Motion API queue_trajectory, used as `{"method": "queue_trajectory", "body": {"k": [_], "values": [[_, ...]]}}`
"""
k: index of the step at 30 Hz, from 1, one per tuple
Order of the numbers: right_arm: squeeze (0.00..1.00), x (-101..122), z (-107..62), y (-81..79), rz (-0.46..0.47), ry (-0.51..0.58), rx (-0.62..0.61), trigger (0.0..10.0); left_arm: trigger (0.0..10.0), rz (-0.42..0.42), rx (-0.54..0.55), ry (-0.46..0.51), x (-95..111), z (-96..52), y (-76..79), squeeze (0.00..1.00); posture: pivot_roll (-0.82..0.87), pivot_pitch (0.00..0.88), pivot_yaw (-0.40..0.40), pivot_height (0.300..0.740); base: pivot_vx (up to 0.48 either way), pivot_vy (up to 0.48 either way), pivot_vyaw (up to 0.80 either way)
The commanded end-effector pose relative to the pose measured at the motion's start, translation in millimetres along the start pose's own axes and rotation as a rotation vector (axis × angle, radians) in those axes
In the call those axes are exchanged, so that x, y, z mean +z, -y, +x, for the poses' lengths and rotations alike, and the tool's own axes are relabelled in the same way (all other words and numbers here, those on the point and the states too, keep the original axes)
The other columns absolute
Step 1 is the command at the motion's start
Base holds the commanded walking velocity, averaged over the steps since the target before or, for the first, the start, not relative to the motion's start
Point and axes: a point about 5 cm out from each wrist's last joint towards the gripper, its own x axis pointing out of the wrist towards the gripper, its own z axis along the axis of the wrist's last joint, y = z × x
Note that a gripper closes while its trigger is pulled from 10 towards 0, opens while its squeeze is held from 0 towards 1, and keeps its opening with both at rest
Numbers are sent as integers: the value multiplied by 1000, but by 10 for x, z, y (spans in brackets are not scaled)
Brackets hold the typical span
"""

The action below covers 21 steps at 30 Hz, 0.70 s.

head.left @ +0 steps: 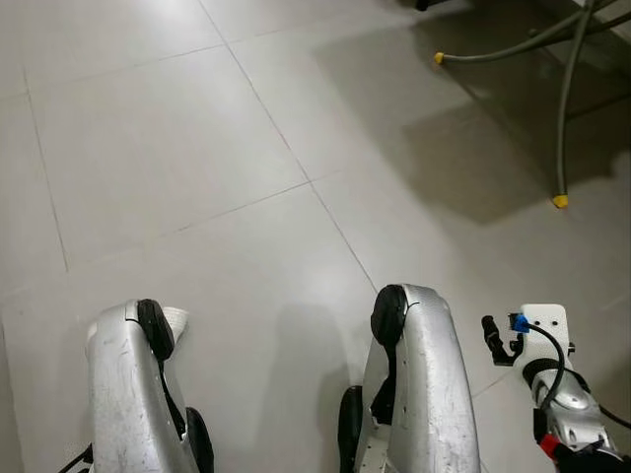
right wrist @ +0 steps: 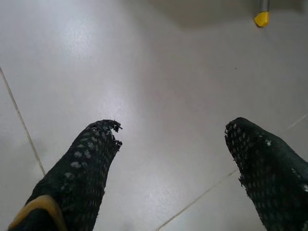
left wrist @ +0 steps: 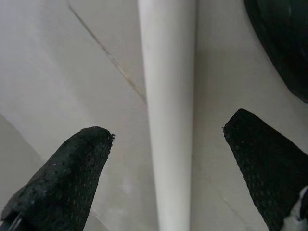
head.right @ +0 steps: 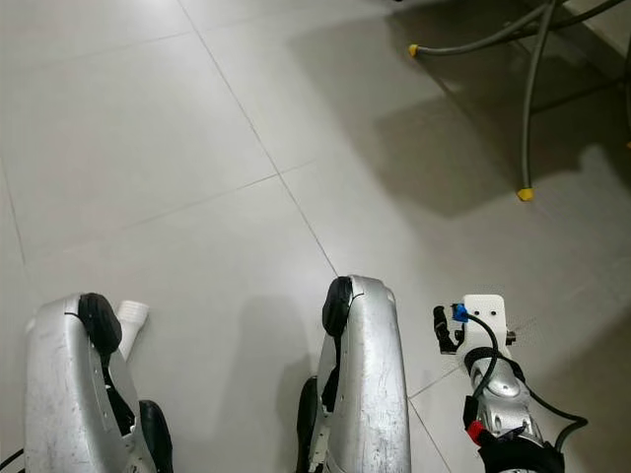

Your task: Building children table

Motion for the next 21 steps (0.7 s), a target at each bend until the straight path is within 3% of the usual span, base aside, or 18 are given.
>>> {"method": "queue_trajectory", "body": {"k": [1, 9, 21], "values": [[0, -131, -75, 131, -2, -58, -26, 10000, 10000, 0, -20, -48, -144, -50, 21, 0, -71, 436, -140, 300, 0, 0, 0], [0, 71, -28, 308, -33, -23, -45, 10000, 10000, 24, -40, -30, -87, -27, 89, 0, -121, 421, -182, 300, 0, 0, 0], [0, 288, 30, 450, -56, 12, -61, 10000, 10000, 6, -52, -28, -59, -19, 197, 0, -175, 394, -223, 300, 0, 0, 0]]}}
